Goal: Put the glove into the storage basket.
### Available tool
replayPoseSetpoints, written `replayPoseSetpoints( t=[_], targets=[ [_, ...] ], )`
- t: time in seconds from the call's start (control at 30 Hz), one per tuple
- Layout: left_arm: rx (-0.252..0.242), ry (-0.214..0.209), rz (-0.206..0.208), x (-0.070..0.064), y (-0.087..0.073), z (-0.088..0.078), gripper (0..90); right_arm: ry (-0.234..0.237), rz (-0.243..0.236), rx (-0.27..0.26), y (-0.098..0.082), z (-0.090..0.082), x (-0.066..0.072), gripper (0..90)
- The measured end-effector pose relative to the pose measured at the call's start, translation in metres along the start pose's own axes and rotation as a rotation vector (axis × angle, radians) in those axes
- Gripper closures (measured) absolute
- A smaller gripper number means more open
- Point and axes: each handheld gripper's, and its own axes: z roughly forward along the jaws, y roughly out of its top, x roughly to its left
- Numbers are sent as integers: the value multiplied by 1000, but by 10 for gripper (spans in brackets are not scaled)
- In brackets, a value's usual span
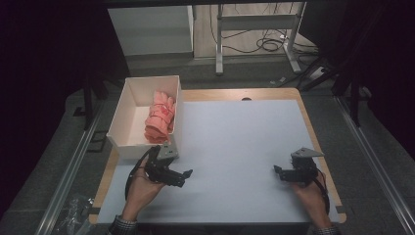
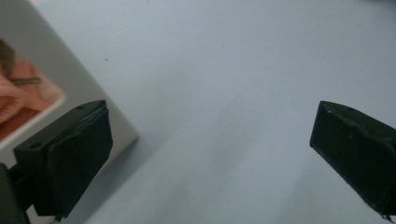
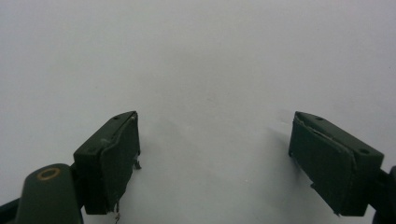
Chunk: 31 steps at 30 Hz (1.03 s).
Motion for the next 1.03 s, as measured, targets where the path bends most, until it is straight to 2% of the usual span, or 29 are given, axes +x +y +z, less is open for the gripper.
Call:
replayPoseSetpoints(
  t=[0.23, 0.6, 0.7, 0.77, 0.8, 1.03],
  targets=[
    [23, -18, 12, -8, -10, 24, 0, 0, 0, 0, 0, 0, 0, 168],
    [64, -42, -17, -9, -31, 57, 0, 0, -1, -1, 0, 0, 0, 167],
    [84, -35, -18, -9, -36, 64, 0, -1, -2, -2, 0, 0, 0, 168],
    [69, -56, -44, -7, -39, 66, 0, -1, -2, -2, 0, 0, 0, 167],
    [65, -50, -48, -7, -40, 65, 0, -1, -2, -1, 0, 0, 0, 168],
    [77, -42, -54, -8, -39, 66, 0, -1, 0, 0, 0, 0, 0, 165]
  ],
)
